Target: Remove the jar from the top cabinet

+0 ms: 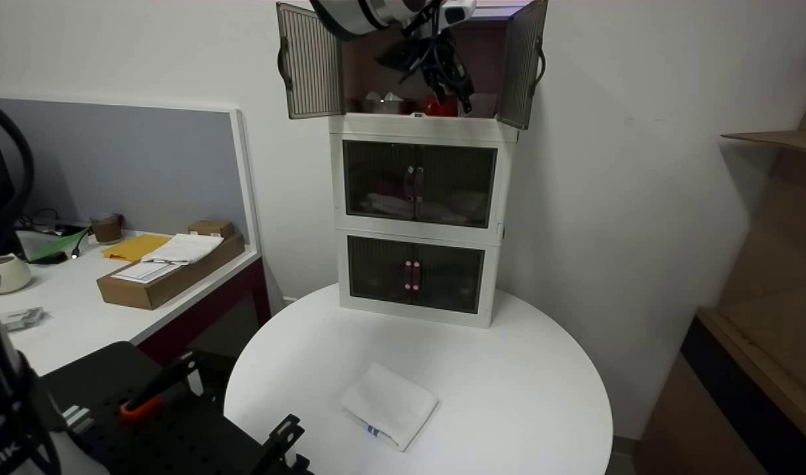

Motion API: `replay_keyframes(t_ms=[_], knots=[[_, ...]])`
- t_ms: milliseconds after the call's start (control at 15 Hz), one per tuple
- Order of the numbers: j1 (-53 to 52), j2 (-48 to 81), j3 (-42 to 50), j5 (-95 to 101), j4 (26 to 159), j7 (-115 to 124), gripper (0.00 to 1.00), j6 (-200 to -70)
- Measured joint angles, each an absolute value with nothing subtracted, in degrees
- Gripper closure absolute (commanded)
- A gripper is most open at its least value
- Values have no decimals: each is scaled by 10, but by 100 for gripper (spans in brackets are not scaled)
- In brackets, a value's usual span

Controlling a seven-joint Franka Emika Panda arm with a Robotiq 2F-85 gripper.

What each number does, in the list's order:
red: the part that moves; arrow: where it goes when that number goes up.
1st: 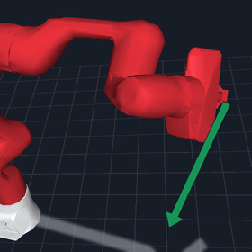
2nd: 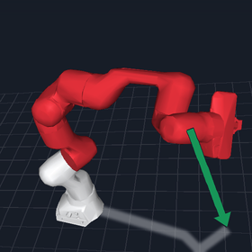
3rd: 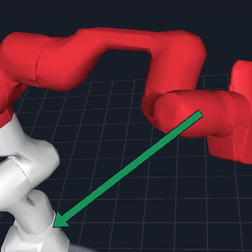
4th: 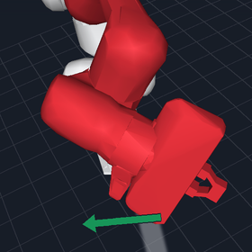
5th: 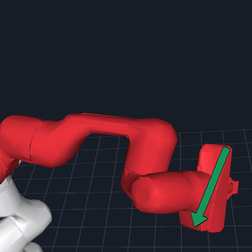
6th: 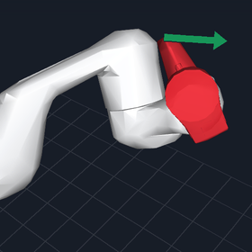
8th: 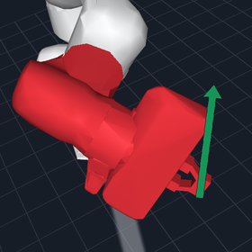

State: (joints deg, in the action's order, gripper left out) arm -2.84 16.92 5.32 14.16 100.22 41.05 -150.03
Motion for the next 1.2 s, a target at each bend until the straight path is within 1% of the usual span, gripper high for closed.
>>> replay_keyframes(t_ms=[667,1200], knots=[[-33,188,54,138,990,410,0,-1523],[-33,221,54,124,935,376,0,-1533]])
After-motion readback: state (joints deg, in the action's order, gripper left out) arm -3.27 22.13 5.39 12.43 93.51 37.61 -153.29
